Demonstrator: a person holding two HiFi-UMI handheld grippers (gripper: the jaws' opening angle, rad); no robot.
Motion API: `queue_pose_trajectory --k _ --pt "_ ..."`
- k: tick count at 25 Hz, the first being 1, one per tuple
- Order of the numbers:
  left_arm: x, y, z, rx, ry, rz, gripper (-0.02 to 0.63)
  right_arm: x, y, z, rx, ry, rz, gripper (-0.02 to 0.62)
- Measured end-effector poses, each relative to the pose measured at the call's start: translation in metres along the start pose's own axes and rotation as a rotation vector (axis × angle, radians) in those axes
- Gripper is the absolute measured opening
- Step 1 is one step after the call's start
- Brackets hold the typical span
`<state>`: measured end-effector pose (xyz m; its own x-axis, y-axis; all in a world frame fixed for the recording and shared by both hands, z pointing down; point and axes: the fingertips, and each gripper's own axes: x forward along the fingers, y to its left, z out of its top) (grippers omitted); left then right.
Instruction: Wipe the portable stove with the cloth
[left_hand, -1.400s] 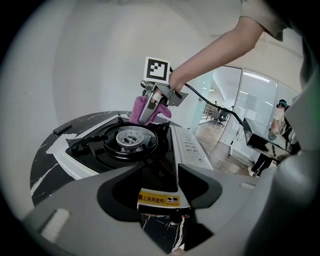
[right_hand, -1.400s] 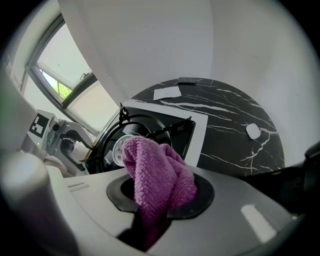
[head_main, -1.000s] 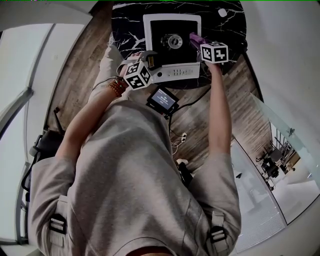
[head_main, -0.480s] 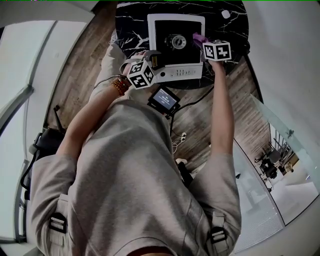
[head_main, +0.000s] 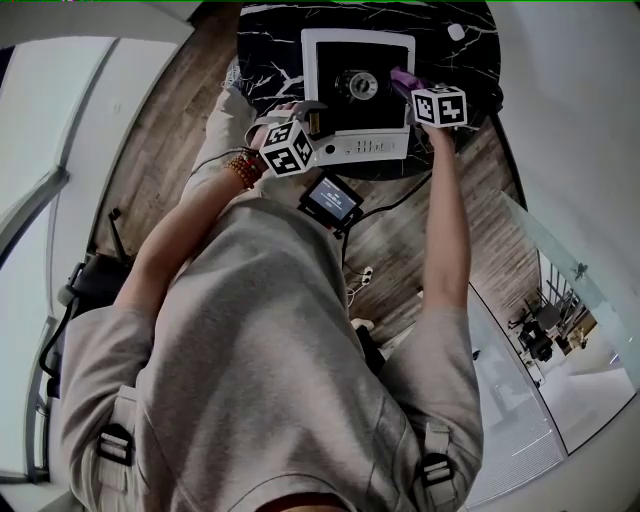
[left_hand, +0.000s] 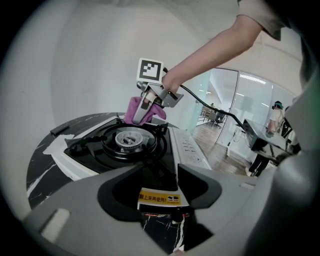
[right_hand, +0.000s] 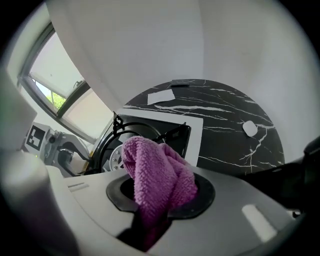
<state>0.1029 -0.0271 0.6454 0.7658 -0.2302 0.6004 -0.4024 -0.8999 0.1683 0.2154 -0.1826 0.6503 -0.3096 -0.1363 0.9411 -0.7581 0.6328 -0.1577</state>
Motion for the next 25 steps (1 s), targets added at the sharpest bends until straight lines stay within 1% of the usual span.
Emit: queue_pose_trajectory --k 3,6,7,9,11,13,14,17,19,21,25 --pt "-0.003 0.002 0.000 -0.024 0.007 -0.018 0.218 -0.006 0.000 0.010 -0.020 -0.007 -0.009 0.129" --pt "-0.009 0.013 0.002 -0.052 -0.018 -0.003 0.272 -0.016 -0.002 0.036 -0.038 -0.021 -0.017 0.129" --pt "-0.011 0.016 0.001 -0.060 -0.028 -0.006 0.290 -0.018 -0.003 0.044 -0.051 -0.013 -0.026 0.129" --pt "-0.013 0.017 0.002 -0.078 -0.054 -0.033 0.302 -0.022 -0.006 0.059 -0.064 -0.010 -0.042 0.129" --pt "-0.019 0.016 0.008 -0.105 -0.104 -0.068 0.299 -0.027 -0.005 0.078 -0.028 -0.046 -0.028 0.129" --pt "-0.026 0.023 0.010 -0.129 -0.148 -0.072 0.296 -0.024 0.000 0.094 0.006 -0.060 -0.006 0.129" --pt "-0.029 0.028 0.010 -0.137 -0.157 -0.059 0.288 -0.018 0.001 0.097 0.004 -0.039 -0.010 0.129" --pt "-0.031 0.045 0.005 -0.157 -0.150 -0.027 0.282 0.007 0.000 0.094 -0.046 0.089 -0.065 0.129" --pt "-0.029 0.049 0.002 -0.142 -0.134 -0.024 0.282 0.021 -0.001 0.089 -0.058 0.155 -0.077 0.129" --pt "-0.027 0.051 0.000 -0.114 -0.127 -0.026 0.265 0.027 -0.001 0.088 -0.040 0.182 -0.068 0.130" --pt "-0.026 0.050 -0.004 -0.067 -0.118 -0.020 0.255 0.030 0.001 0.087 -0.012 0.203 -0.034 0.129"
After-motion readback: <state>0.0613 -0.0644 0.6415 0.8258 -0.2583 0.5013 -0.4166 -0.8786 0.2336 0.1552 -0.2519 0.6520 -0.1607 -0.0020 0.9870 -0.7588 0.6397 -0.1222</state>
